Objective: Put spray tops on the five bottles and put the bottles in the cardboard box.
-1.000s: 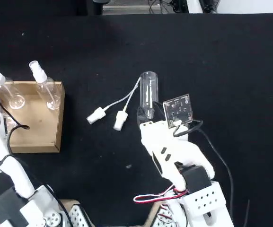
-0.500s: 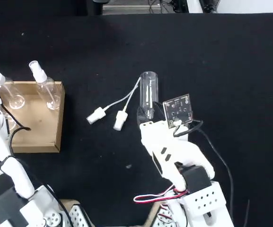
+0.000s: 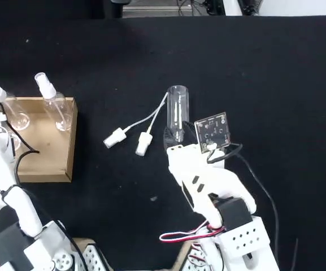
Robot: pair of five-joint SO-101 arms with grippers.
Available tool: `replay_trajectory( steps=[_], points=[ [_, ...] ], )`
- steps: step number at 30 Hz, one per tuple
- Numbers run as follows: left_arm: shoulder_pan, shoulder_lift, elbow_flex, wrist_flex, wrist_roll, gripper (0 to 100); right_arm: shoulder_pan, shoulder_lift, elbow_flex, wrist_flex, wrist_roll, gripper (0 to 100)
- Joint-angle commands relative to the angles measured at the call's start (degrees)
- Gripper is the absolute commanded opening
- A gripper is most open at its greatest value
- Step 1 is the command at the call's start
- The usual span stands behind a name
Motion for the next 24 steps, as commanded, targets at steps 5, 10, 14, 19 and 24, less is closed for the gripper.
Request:
replay_trajectory(
  steps=[5, 10, 14, 19, 24],
  points=[
    [1.1, -0.44, 0.31, -4.57, 1.49, 3, 0.0, -0.75, -0.57, -1.67, 0.26, 12.8],
    [1.27, -0.44, 2.42, -7.03, 1.67, 3, 0.0, -0.75, -0.57, -1.58, 0.18, 12.8],
    [1.27, -0.44, 2.07, -7.38, 1.76, 3, 0.0, -0.75, -0.57, -1.58, 0.18, 12.8],
    [1.27, 0.26, 1.36, -8.79, 1.76, 3, 0.0, -0.75, -0.48, -1.58, 0.18, 12.8],
    [0.84, 4.04, 1.27, -10.2, 1.58, 3, 0.0, -0.75, -0.48, -1.58, 0.18, 12.8]
  ],
)
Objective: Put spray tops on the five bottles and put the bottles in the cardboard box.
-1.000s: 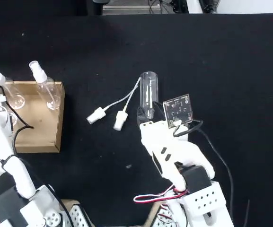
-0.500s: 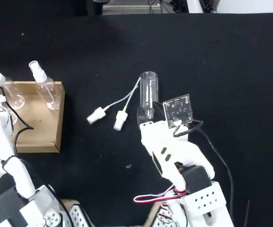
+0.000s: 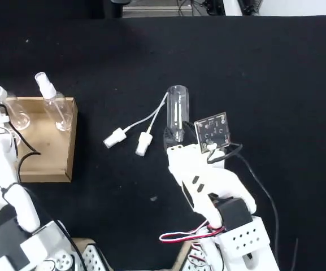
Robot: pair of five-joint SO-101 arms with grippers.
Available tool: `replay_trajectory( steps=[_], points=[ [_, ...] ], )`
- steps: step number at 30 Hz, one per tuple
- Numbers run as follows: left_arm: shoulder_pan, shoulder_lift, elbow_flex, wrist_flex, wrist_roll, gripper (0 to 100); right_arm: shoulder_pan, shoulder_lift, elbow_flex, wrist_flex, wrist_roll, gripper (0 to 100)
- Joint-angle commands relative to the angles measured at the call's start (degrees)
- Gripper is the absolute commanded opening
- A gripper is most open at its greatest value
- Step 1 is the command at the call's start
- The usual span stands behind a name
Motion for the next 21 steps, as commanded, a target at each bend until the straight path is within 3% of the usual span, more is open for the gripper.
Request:
replay_trajectory(
  steps=[1, 8, 21],
  points=[
    [0.13, 2.29, -1.89, -2.02, 0.53, 3, 0.0, -0.75, -0.48, -1.58, 0.18, 12.8],
    [-0.04, 1.23, -2.24, 1.58, 0.53, 3, 0.0, -0.75, -0.48, -1.58, 0.18, 12.8],
    [0.31, -13.89, -10.24, 26.64, 0.44, 3, 0.09, -0.75, -0.48, -1.49, 0.18, 12.8]
  ],
)
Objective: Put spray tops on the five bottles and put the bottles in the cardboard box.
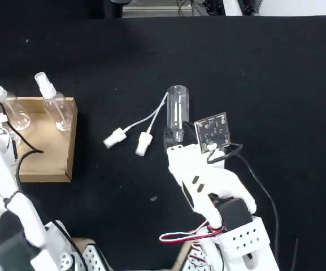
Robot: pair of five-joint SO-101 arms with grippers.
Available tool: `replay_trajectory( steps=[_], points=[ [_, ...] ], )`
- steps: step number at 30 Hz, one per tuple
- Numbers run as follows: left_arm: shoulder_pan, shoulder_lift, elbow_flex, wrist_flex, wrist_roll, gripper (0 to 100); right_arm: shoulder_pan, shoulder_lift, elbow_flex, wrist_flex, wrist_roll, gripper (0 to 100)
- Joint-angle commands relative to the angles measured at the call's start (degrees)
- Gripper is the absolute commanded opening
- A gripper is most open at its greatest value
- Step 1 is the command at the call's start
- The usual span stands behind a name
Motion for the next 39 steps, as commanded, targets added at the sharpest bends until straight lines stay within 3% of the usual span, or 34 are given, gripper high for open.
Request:
replay_trajectory(
  steps=[1, 6, 10, 16, 21, 25, 29, 32, 39],
  points=[
    [0.48, -7.91, -6.11, 8.7, 0.35, 3, 0.09, -0.75, -0.48, -1.23, 0.18, 12.8],
    [5.32, -12.22, -11.21, 20.13, 0.35, 3, 0.09, -0.75, -0.04, 0.35, 0.35, 12.9],
    [15.34, -13.36, -16.48, 29.27, 0.35, 3, 0.35, -0.31, -1.45, 1.58, 0.53, 13.0],
    [27.74, -12.84, -22.81, 38.86, 0.62, 3, 9.23, -0.13, -5.93, 4.13, 0.09, 13.1],
    [33.54, -13.45, -23.78, 43.08, 0.79, 3, 13.8, 5.41, -9.71, 4.04, 0.0, 13.2],
    [36.7, -13.45, -22.55, 42.9, 2.99, 4, 13.36, 17.98, -15.34, 3.69, -0.09, 20.6],
    [40.13, -13.45, -19.38, 40.0, 6.33, 15, 9.93, 31.69, -22.11, 3.25, -5.89, 30.0],
    [43.38, -13.45, -15.25, 35.96, 9.41, 21, 7.3, 39.69, -25.63, 0.18, -8.09, 28.9],
    [46.37, -13.45, -5.05, 25.85, 12.48, 21, 5.01, 53.14, -27.21, -10.81, -8.26, 26.0]
  ],
)
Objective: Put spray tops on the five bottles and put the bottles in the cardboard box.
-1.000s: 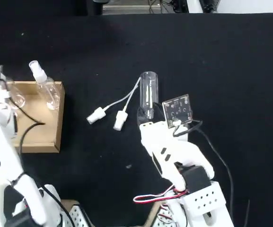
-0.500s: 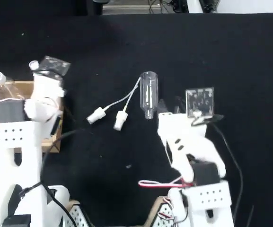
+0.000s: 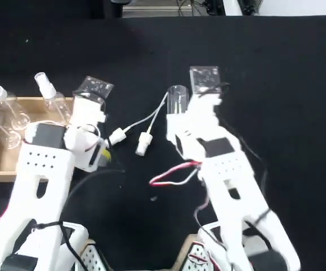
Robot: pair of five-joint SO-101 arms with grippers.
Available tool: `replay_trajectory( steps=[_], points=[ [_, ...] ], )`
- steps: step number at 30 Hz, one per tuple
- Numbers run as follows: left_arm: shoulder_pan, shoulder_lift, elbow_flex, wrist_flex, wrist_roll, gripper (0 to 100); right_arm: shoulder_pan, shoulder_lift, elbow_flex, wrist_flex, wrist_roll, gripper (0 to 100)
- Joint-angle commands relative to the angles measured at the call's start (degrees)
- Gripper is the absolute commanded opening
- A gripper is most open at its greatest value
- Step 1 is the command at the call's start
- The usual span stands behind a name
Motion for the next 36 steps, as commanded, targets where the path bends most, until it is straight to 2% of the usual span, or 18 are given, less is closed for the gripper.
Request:
replay_trajectory(
  steps=[1, 7, 23, 25, 28, 30, 34, 36],
  points=[
    [1.36, -1.67, 4.53, -6.33, 1.41, 21, -0.79, 4.18, -3.82, -6.15, -0.44, 27.0],
    [1.36, -1.67, 10.33, -11.69, 3.69, 21, -1.05, 10.42, -4.7, -9.67, -0.35, 43.4],
    [1.36, -1.67, 11.3, -11.69, 3.78, 21, -0.97, 33.71, -19.12, -9.58, -0.26, 41.0],
    [1.36, -1.67, 11.3, -11.6, 3.78, 21, -0.88, 35.74, -20.26, -9.49, 0.09, 35.1],
    [1.36, -1.67, 12.26, -11.87, 3.78, 21, -0.79, 37.85, -21.49, -9.49, 4.4, 18.1],
    [1.36, -1.67, 12.7, -11.96, 3.78, 21, -0.18, 38.37, -21.49, -9.49, 6.07, 10.1],
    [1.36, -1.67, 12.7, -11.96, 3.78, 21, 3.34, 33.8, -21.32, -4.57, 6.68, 1.2],
    [1.36, -1.67, 12.7, -11.96, 3.78, 21, 4.92, 28.09, -21.32, 1.23, 6.68, 1.6]
  ],
)
